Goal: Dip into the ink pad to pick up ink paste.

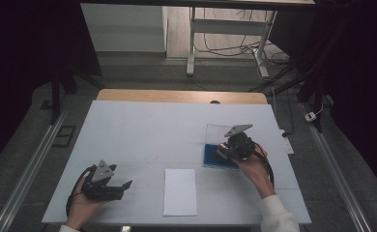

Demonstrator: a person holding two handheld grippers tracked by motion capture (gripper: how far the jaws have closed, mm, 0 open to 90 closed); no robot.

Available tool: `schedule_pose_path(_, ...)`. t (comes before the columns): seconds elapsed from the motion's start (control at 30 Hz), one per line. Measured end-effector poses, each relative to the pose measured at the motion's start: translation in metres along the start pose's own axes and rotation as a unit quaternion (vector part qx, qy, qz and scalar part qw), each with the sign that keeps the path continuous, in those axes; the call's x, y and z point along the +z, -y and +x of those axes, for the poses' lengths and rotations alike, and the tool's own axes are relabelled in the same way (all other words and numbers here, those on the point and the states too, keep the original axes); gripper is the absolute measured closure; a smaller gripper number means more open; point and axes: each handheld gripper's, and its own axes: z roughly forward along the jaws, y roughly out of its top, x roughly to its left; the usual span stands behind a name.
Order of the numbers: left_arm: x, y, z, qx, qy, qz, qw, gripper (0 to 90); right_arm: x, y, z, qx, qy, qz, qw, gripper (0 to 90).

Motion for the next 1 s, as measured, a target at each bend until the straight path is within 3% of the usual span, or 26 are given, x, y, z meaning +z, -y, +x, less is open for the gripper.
schedule_pose_path(0.5,-0.0012,0.0000,-0.0003,0.001,0.000,-0.003,1.0000,19.6,0.0014,-0.0034,0.0030,-0.001,0.010,0.014,0.9999,70.3)
schedule_pose_path(1.0,-0.0018,0.0002,-0.0019,0.005,-0.001,-0.004,1.0000,19.8,0.0047,0.0005,-0.0008,0.014,0.000,0.014,0.9998,70.7)
